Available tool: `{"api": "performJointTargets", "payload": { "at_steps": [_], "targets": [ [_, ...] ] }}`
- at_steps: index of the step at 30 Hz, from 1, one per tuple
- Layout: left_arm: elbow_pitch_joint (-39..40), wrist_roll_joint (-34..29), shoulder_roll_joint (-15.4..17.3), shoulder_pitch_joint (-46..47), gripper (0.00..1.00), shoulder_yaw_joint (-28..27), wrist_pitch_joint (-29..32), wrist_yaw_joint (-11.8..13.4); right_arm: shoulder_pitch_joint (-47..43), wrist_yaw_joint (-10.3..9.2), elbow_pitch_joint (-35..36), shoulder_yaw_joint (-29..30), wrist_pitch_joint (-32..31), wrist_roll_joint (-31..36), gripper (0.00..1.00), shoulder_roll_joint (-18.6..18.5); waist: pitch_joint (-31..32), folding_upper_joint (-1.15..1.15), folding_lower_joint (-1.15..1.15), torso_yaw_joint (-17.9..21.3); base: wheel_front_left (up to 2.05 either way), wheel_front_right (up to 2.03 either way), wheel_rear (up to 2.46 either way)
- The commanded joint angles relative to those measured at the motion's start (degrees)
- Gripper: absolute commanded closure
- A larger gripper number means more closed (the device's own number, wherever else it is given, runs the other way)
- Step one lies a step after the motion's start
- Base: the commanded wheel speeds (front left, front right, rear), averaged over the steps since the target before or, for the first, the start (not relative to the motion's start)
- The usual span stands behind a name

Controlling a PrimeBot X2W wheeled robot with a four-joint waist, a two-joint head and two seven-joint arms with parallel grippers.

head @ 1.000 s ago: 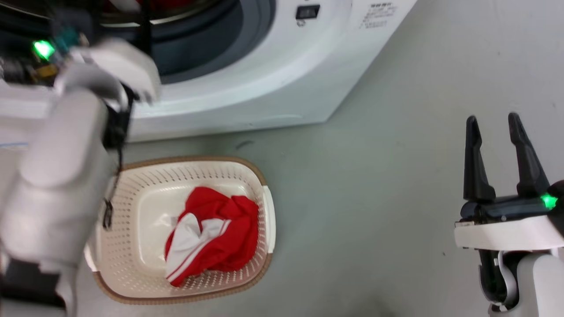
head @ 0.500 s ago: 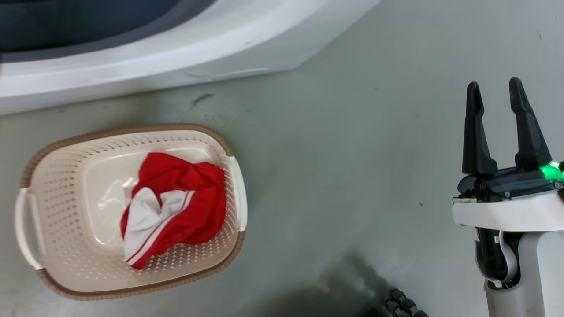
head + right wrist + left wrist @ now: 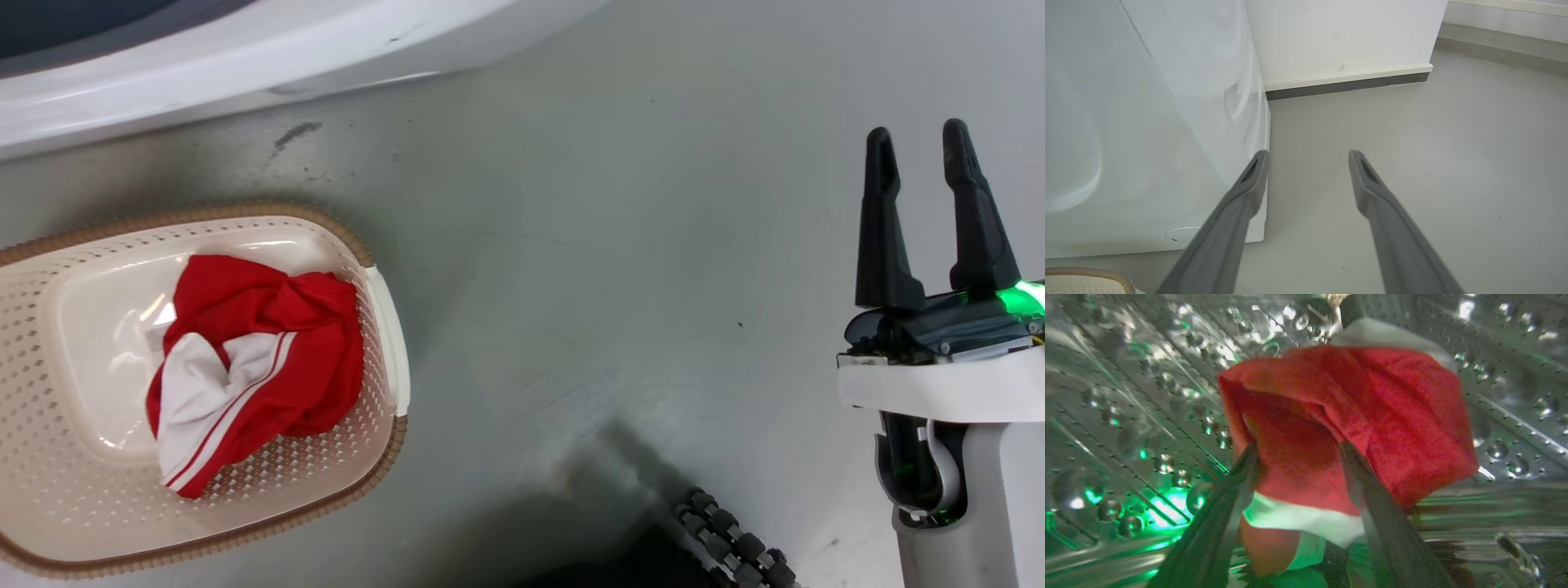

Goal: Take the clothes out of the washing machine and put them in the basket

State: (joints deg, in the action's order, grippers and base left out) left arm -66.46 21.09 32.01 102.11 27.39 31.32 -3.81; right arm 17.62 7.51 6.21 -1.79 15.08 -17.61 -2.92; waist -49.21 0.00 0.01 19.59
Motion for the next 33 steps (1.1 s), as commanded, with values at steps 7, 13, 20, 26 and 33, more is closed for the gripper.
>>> {"api": "performJointTargets", "payload": {
  "at_steps": [7,13,20,26,33],
  "targets": [
    [-2.12,-0.25,0.50,0.73,0.00,1.18,2.40,-0.03,1.41,-0.04,0.80,0.45,0.14,-1.01,0.00,0.07,-1.60,0.00,-0.01,1.18,0.00,0.00,0.00],
    [-2.68,-0.57,0.96,0.22,0.00,2.08,1.42,-0.23,1.51,-0.04,1.28,0.62,0.14,-1.20,0.00,0.06,-1.96,0.00,-0.01,1.45,0.00,0.00,0.00],
    [-2.12,-1.25,1.32,0.68,1.00,3.38,-2.37,-1.05,1.59,-0.04,1.12,0.41,0.14,-0.98,0.00,0.06,-1.41,0.00,-0.01,1.44,0.00,0.00,0.00],
    [-2.25,-0.14,0.37,-1.23,1.00,3.21,-7.66,-1.49,0.92,-0.04,0.65,0.05,0.14,-0.21,0.00,0.07,0.99,0.00,-0.01,1.00,0.00,0.00,0.00],
    [-2.88,2.30,-2.09,-7.49,1.00,2.46,-17.21,-2.31,-0.45,-0.04,-0.09,0.19,0.14,1.61,0.00,0.06,6.61,0.00,-0.01,-0.78,0.00,0.00,0.00]
  ]
}}
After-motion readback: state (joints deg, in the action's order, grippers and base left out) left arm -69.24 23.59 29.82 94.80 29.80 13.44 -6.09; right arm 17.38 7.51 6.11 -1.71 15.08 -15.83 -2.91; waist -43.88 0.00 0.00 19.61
